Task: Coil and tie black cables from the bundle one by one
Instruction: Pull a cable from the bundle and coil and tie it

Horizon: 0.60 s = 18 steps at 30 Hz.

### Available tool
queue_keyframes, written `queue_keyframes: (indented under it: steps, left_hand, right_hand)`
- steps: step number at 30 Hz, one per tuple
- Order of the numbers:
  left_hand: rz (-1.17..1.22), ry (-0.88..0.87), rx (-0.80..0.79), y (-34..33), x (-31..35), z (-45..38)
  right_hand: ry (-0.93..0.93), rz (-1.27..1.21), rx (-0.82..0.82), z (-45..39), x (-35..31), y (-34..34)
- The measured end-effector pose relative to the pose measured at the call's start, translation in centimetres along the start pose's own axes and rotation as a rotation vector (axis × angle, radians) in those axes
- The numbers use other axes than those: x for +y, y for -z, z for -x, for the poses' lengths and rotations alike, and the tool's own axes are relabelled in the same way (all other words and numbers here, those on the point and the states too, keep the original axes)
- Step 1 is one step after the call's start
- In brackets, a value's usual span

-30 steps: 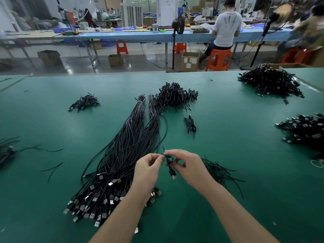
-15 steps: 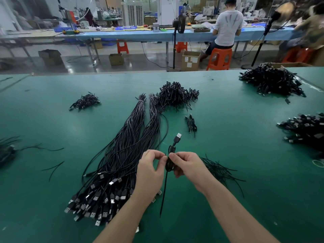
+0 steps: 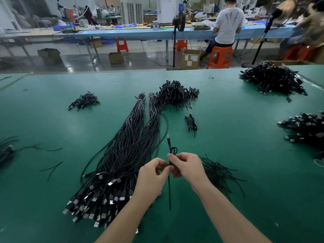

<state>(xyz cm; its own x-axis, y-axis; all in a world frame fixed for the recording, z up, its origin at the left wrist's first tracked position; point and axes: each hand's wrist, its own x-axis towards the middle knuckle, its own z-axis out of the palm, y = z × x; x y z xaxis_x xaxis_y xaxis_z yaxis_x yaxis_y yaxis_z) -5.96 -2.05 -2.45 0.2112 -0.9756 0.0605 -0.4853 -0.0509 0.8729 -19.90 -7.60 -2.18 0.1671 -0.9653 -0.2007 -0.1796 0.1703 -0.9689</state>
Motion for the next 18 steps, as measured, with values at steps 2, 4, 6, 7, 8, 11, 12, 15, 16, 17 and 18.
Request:
queue_keyframes:
  steps: [2,4,6,7,8,11,12,15,16,17,18]
  left_hand:
    - [-0.049,-0.005,-0.004,-0.1,-0.2,-0.1]
    - [-0.087,-0.034,-0.007,-0.1,-0.4,-0.3]
    - [-0.120,-0.045,0.012,-0.2,-0.8,-0.7]
    - [-0.140,-0.039,0.027,-0.3,-1.0,-1.1]
    - [-0.161,-0.024,0.045,-0.4,-1.3,-1.6]
    - [-0.230,0.033,0.105,-0.7,-2.2,-3.2]
    - [-0.259,0.049,0.120,-0.7,-2.5,-3.8]
    - [-0.310,0.060,0.170,-1.0,-2.5,-6.2]
    - [-0.319,0.057,0.186,-1.2,-2.2,-7.2]
    - [-0.325,0.055,0.198,-1.4,-1.9,-8.3]
    - [-0.332,0.057,0.199,-1.8,-1.4,-9.5]
  right_hand:
    - [-0.031,-0.006,0.000,-0.2,0.4,-0.2]
    - [-0.052,-0.004,0.006,-0.5,0.7,-0.4]
    - [-0.056,-0.030,0.009,-0.9,0.8,-0.8]
    - [-0.066,-0.058,0.009,-1.1,0.8,-1.0]
    - [-0.085,-0.087,0.008,-1.4,0.9,-1.2]
    - [-0.082,-0.089,0.043,-2.2,1.5,-2.0]
    - [-0.026,0.020,0.074,-2.5,2.1,-2.2]
    - [0.241,0.667,0.042,-3.2,4.7,-2.3]
    - [0.311,0.893,-0.015,-3.3,5.7,-2.4]
    - [0.363,1.051,-0.060,-3.5,6.6,-2.4]
    - [0.402,1.127,-0.082,-3.4,7.2,-2.5]
